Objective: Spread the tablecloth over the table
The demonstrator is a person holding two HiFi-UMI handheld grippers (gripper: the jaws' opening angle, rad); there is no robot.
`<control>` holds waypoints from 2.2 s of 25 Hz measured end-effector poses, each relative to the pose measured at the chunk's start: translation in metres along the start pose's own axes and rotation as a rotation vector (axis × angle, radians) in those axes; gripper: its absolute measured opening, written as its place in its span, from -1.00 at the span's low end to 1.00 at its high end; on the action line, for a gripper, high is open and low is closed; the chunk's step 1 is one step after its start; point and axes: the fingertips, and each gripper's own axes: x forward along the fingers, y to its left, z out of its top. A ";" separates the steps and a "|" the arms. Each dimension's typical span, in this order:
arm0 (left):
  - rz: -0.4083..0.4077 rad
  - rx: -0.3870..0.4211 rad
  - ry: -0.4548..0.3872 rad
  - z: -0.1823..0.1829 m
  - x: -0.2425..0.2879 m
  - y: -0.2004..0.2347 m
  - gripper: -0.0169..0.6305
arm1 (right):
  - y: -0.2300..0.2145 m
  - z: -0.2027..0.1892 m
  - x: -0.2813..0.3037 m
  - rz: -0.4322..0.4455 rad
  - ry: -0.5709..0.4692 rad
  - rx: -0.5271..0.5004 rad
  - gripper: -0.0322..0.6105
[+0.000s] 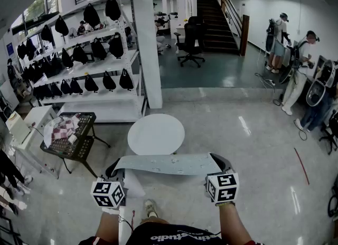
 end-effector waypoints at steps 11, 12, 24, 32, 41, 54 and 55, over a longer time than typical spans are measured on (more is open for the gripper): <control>-0.013 0.016 -0.020 0.010 0.004 -0.008 -0.89 | -0.008 0.001 -0.005 -0.006 -0.005 0.005 -0.82; -0.015 0.017 -0.018 0.011 0.004 -0.009 -0.89 | -0.009 0.002 -0.006 -0.007 -0.006 0.005 -0.82; -0.015 0.009 -0.027 0.011 0.000 -0.003 -0.89 | 0.000 0.003 -0.008 -0.003 -0.024 -0.004 -0.81; -0.009 -0.002 -0.033 0.010 -0.003 0.011 -0.89 | 0.013 0.007 -0.001 0.000 -0.031 -0.015 -0.82; -0.009 -0.002 -0.035 0.015 0.001 0.012 -0.89 | 0.011 0.010 0.001 -0.002 -0.026 -0.015 -0.82; -0.022 -0.009 -0.036 0.015 0.011 0.007 -0.89 | 0.003 0.011 0.006 0.005 -0.015 -0.017 -0.82; -0.021 -0.008 -0.037 0.016 0.012 0.007 -0.89 | 0.002 0.012 0.007 0.007 -0.016 -0.017 -0.81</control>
